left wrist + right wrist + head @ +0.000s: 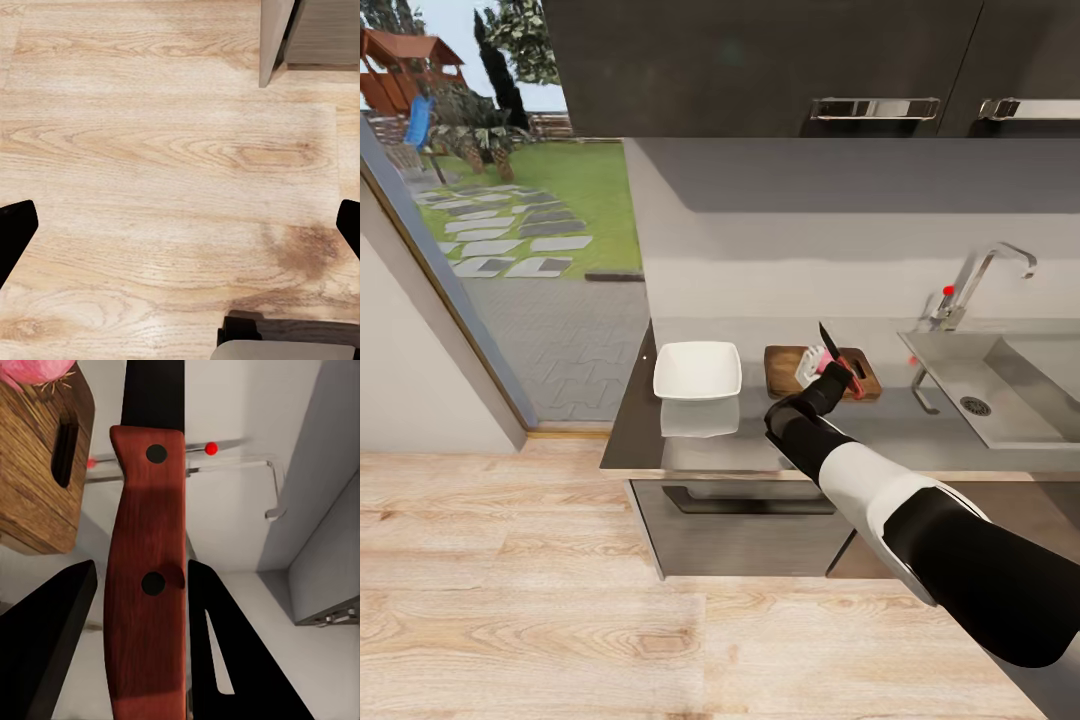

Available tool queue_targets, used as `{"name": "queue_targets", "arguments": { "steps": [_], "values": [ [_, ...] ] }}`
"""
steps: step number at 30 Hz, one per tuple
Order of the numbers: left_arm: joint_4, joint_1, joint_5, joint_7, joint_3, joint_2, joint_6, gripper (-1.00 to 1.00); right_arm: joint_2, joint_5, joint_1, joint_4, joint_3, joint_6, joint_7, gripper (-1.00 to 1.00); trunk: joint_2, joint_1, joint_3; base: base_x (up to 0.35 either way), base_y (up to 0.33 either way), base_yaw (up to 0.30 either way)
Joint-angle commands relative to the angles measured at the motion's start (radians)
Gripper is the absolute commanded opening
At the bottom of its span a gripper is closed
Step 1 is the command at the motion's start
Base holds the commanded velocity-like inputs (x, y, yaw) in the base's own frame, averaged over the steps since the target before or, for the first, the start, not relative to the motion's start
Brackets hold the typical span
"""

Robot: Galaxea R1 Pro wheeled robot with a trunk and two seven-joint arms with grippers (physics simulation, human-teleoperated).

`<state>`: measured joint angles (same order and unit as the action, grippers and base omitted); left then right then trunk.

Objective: In the kitchen, take the Vidalia onion out of the sink, dice it on the chopping board with the paring knife, put the diced onion into the bowl on the countertop, then place both the paring knife and the chopping board into the sink.

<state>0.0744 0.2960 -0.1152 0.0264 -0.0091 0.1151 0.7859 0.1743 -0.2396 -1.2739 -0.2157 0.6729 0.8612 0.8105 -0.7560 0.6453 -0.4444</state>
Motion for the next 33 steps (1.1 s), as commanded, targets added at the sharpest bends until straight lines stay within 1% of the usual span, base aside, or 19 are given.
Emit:
{"name": "queue_targets", "arguments": {
  "steps": [1,21,24,26,29,33],
  "values": [
    [0.004,0.002,-0.006,0.003,-0.002,0.0,0.006,1.0,0.0,-0.001,-0.001,0.001,0.002,0.004,0.001,-1.0,-0.001,0.0,-0.001,0.0,0.0,0.0],
    [0.004,0.002,-0.006,0.003,-0.002,0.0,0.006,1.0,0.0,0.0,0.002,0.002,0.002,0.002,-0.003,-1.0,-0.001,0.0,-0.001,0.0,0.0,0.0],
    [0.004,0.002,-0.006,0.003,-0.002,0.0,0.006,1.0,0.0,0.0,0.002,0.002,0.002,0.002,-0.026,-1.0,-0.001,0.0,-0.001,0.0,0.0,0.0],
    [0.004,0.002,-0.006,0.003,-0.002,0.0,0.006,1.0,0.0,0.0,0.002,0.002,0.002,0.001,-0.054,-1.0,-0.001,0.0,-0.001,0.0,0.0,0.0],
    [0.004,0.002,-0.006,0.003,-0.002,0.0,0.006,1.0,0.0,0.0,0.002,0.002,0.002,0.001,-0.071,-1.0,-0.001,0.0,-0.001,0.0,0.0,0.0],
    [0.004,0.002,-0.006,0.003,-0.002,0.0,0.006,1.0,0.0,0.0,0.002,0.002,0.002,0.001,-0.077,-1.0,-0.001,0.0,-0.001,0.0,0.0,0.0]
  ]
}}
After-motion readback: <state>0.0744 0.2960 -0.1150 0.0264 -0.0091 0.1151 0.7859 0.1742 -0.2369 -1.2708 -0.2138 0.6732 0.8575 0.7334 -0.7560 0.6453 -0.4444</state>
